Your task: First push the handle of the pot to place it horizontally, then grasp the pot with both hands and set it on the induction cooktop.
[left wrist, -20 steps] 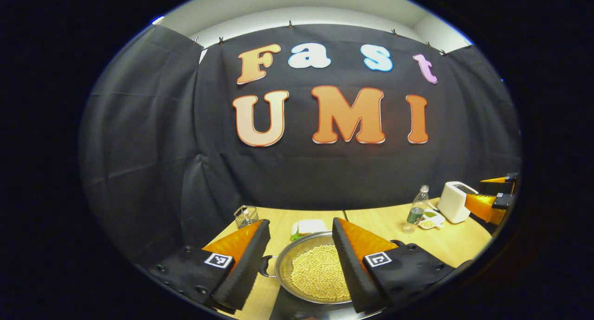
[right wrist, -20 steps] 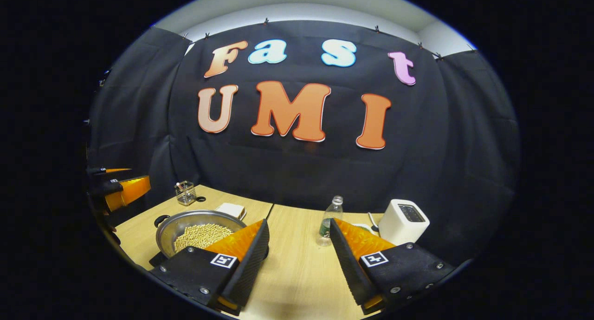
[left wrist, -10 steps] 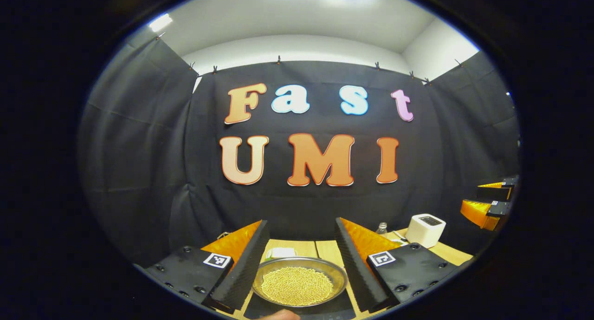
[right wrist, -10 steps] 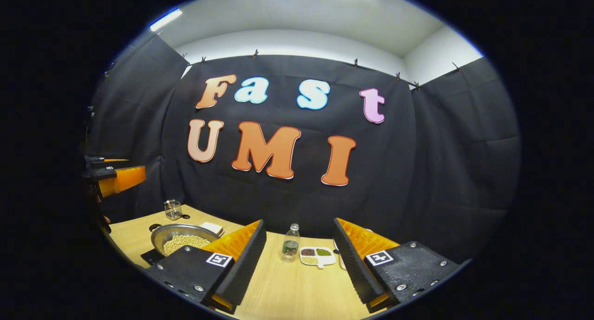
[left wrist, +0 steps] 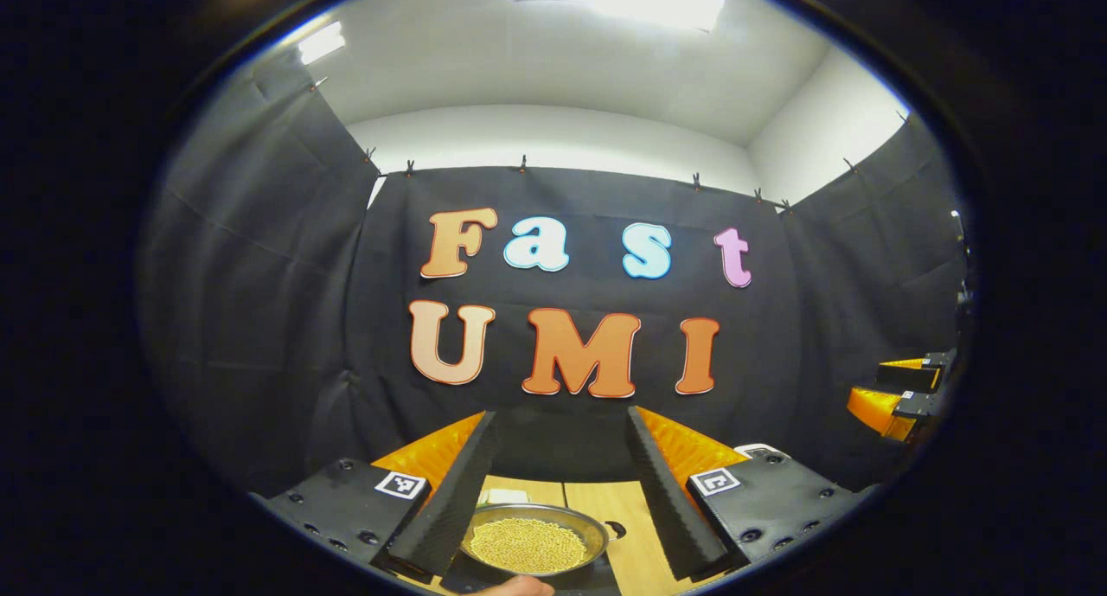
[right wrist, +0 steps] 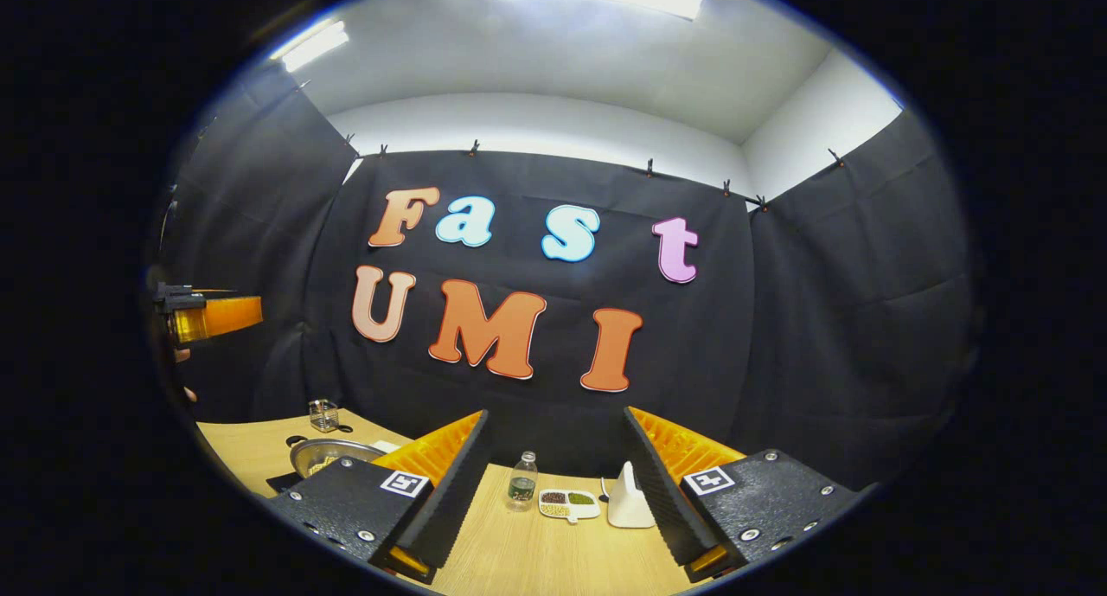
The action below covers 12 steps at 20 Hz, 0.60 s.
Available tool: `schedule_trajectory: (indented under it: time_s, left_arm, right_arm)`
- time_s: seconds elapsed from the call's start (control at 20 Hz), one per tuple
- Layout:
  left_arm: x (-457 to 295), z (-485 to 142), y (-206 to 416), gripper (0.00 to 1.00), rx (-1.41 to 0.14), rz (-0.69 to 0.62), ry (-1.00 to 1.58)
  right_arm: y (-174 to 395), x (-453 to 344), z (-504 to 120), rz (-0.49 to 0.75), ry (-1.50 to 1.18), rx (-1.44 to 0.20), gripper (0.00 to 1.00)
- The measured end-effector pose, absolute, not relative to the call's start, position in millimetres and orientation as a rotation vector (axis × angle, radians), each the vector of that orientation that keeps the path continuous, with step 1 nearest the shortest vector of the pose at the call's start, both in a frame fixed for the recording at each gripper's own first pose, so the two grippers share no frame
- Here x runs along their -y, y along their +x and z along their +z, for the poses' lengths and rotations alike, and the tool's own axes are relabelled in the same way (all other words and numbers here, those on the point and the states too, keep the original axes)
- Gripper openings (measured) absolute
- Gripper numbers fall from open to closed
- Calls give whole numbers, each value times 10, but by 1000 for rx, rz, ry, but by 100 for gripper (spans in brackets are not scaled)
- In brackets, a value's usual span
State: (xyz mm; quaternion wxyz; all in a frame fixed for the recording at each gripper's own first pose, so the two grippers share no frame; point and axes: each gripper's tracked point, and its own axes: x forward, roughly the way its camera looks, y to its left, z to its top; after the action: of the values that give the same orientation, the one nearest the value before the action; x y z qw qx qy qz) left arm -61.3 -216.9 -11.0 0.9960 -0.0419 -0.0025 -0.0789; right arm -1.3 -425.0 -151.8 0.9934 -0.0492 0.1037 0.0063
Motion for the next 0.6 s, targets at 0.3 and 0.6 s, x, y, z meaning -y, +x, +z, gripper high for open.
schedule_trajectory:
  time_s: [0.3, 0.6]
  left_arm:
    - [1900, 253, -615, 98, 21, -117, -110]
    - [1904, 429, -648, 98, 38, -87, -62]
  right_arm:
    - [-54, 4382, -1376, 14, -72, -206, 92]
    - [-59, 4442, -1251, 27, -49, -189, 92]
